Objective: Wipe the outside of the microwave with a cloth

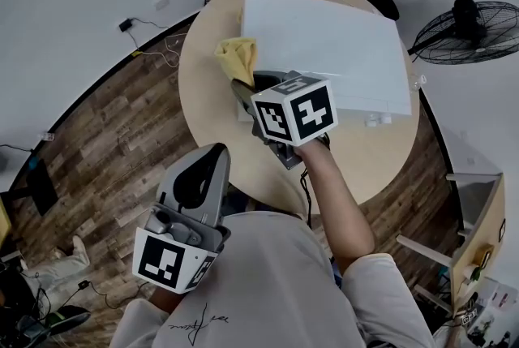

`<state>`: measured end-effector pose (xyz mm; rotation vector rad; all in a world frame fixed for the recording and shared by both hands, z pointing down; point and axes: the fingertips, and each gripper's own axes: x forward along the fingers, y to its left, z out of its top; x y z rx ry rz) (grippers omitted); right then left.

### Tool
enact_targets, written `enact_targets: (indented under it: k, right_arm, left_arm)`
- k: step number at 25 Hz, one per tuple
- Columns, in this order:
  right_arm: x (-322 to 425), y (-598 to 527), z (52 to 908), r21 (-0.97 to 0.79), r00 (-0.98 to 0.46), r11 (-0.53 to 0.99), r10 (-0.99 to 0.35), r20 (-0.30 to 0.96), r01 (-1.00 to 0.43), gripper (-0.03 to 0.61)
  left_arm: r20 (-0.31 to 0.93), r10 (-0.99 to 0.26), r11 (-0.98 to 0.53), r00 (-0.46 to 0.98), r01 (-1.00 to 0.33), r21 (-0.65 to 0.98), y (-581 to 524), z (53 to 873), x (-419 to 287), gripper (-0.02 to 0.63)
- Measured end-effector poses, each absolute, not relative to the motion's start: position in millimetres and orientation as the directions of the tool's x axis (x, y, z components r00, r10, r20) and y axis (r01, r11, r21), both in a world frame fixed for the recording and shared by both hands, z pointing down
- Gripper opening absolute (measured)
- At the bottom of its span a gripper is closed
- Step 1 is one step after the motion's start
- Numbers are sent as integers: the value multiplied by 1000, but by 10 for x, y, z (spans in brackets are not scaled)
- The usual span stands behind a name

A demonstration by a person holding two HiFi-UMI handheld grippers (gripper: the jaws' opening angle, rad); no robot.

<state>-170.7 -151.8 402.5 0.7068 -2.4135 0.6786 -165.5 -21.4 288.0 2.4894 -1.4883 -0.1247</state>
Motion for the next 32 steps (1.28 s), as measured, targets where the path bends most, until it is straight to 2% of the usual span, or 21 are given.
enact_targets:
  k: [11,32]
  right_arm:
    - [-1695,-1368,3612,-453,-853,742,-310,421,-493,66]
    - [-116,-1231,3160,-438,-853,733,-434,289,-521,66]
  left_arm:
    - [57,-909,-391,412,-893,223,-62,2850,-1562,-8]
    - [65,-919,-374,389,-912,165,134,2781,-577,-8]
